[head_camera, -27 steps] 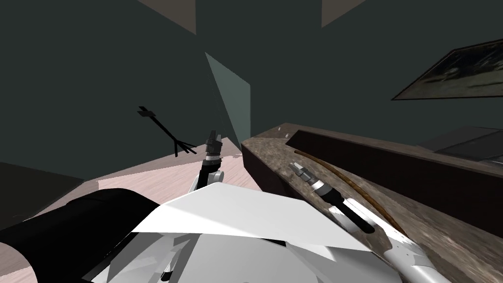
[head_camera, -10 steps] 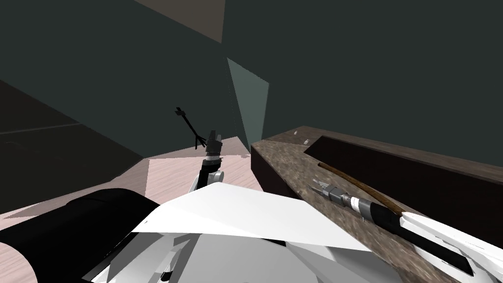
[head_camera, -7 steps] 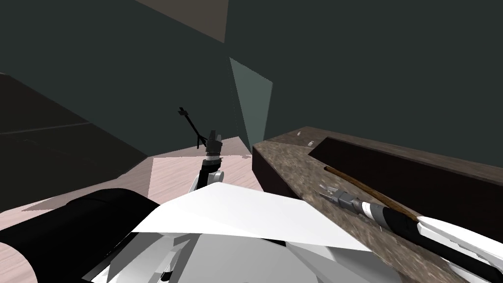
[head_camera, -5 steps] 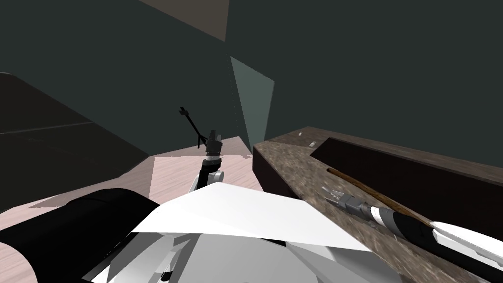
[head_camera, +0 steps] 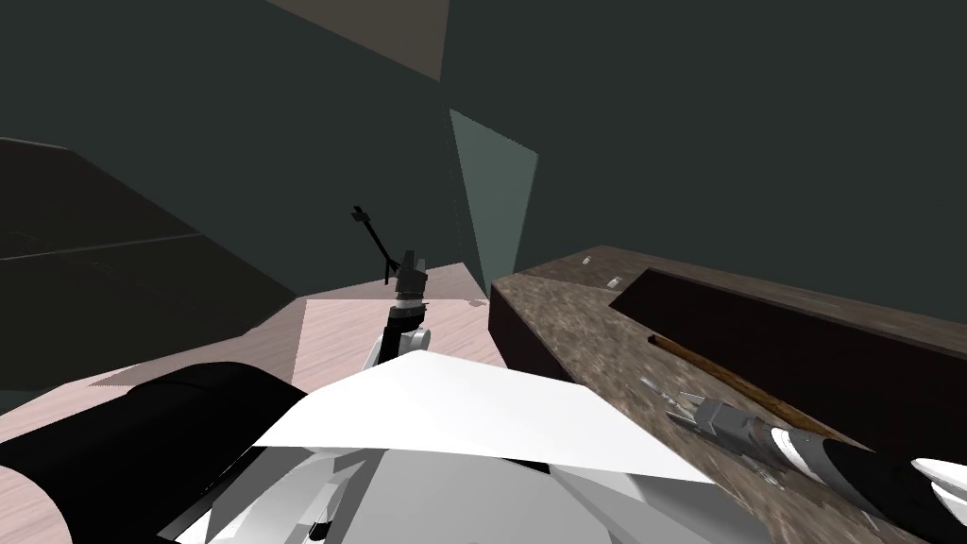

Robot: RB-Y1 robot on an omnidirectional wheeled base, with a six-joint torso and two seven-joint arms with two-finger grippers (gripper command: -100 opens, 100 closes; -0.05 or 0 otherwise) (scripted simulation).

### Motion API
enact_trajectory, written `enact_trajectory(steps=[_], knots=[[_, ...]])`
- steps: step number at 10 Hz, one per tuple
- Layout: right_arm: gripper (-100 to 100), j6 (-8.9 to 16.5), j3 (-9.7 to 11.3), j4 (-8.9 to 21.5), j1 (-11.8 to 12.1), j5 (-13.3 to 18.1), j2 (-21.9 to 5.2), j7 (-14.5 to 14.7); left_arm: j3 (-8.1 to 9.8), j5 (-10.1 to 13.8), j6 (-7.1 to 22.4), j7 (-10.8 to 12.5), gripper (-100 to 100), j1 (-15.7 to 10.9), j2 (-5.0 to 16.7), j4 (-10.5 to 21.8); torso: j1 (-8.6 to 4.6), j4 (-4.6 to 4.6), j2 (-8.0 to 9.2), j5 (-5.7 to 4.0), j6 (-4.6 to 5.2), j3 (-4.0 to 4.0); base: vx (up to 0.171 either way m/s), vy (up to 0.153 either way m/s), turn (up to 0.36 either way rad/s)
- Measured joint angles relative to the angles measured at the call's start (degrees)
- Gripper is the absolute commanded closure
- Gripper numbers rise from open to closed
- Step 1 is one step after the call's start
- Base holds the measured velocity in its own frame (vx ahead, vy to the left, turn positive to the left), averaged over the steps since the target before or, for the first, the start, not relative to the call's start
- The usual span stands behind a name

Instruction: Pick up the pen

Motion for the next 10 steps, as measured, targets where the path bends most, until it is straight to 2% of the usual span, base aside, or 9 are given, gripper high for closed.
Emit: enact_trajectory(steps=[1,2,3,6,7,8,9,10], knots=[[-100,-0.7,1.4,2.4,0.0,1.4,-0.8,-0.3,0.00,0.0,0.0,0.0,0,0.0,0.0,0.0,0.10,-0.04,-0.16,0.02,-0.01,-0.10,0.152,0.091,0.139],[-100,-1.2,1.8,4.0,2.1,1.7,-1.8,0.2,0.00,0.0,0.0,0.0,0,0.0,0.0,0.0,0.17,-0.07,-0.26,0.04,0.00,-0.16,0.107,0.071,0.010],[-100,-1.2,2.7,5.0,1.7,2.6,-1.9,0.1,0.00,0.0,0.0,0.0,0,0.0,0.0,0.0,0.13,-0.05,-0.17,0.02,0.01,-0.11,0.063,0.040,0.021],[-100,-0.7,6.0,7.0,2.9,5.3,-3.2,-1.4,0.00,0.0,0.0,0.0,0,0.0,0.0,0.0,0.08,-0.03,-0.10,0.01,0.01,-0.06,0.083,0.050,0.047],[-100,-1.1,6.9,8.5,2.1,6.3,-2.7,-1.5,0.00,0.0,0.0,0.0,0,0.0,0.0,0.0,0.00,0.00,0.03,-0.01,0.03,0.00,0.063,0.033,0.065],[-100,-1.2,7.5,9.0,3.3,6.6,-3.1,-1.5,0.00,0.0,0.0,0.0,0,0.0,0.0,0.0,-0.02,0.01,0.05,-0.01,0.02,0.02,0.053,0.032,0.019],[-100,-1.5,8.5,10.2,3.0,7.5,-2.8,-1.6,0.00,0.0,0.0,0.0,0,0.0,0.0,0.0,-0.03,0.01,0.09,-0.02,0.03,0.04,0.018,0.014,-0.007],[0,-1.6,8.6,10.4,3.0,7.7,-2.7,-1.6,0.00,0.0,0.0,0.0,0,0.0,0.0,0.0,-0.09,0.04,0.19,-0.02,0.02,0.10,0.000,0.000,0.000]])
